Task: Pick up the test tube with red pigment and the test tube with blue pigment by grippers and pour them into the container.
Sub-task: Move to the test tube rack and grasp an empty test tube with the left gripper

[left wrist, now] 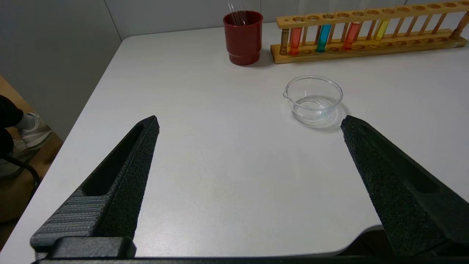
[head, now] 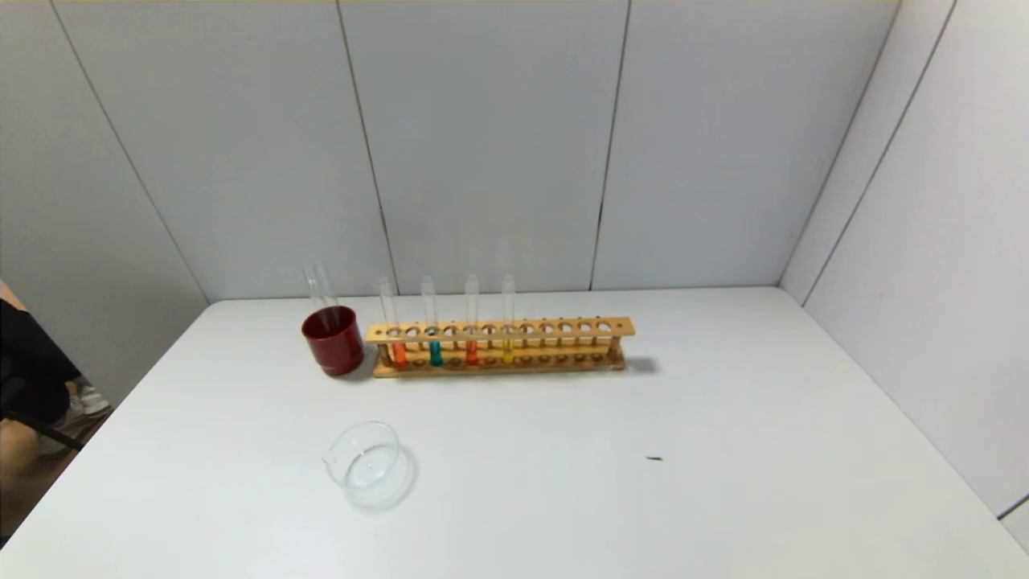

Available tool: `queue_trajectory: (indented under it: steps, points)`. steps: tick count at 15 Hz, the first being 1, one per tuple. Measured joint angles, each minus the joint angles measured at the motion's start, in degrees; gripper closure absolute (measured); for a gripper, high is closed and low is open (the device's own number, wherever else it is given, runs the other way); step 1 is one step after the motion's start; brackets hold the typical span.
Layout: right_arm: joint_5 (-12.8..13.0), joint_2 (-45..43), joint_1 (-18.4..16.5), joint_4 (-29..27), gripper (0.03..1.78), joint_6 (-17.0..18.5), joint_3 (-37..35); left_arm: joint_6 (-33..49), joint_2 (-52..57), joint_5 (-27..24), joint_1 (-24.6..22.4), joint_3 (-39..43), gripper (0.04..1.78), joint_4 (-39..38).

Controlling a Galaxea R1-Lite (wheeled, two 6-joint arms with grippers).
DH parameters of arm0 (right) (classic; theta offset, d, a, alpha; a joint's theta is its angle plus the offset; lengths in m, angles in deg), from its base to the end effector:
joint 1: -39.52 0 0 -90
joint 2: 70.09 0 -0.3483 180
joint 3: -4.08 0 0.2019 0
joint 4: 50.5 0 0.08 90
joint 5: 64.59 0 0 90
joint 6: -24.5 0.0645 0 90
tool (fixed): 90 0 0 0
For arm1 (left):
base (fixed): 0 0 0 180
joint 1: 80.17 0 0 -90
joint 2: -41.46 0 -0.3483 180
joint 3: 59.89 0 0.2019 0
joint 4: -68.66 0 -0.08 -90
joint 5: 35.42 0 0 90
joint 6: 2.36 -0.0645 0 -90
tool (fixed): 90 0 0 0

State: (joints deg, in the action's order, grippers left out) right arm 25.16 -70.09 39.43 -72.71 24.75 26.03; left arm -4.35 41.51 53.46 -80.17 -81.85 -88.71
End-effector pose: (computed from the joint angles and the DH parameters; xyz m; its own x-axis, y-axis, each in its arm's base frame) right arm -0.0165 0.0003 0.0748 1.0000 0.0028 -0.0045 -0.0028 1.0000 0.0044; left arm -0.0166 -0.0013 0.0738 0.9998 -0.0195 -0.0108 0.0199 0.9992 0.0345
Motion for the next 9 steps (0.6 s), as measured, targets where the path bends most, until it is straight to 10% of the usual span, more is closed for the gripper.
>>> queue_trajectory:
  steps: [9]
  points:
    - [0.0,0.0,0.0,0.0,0.06,0.0,0.0,-0.1,0.0,0.0,0.0,0.0,0.07,0.0]
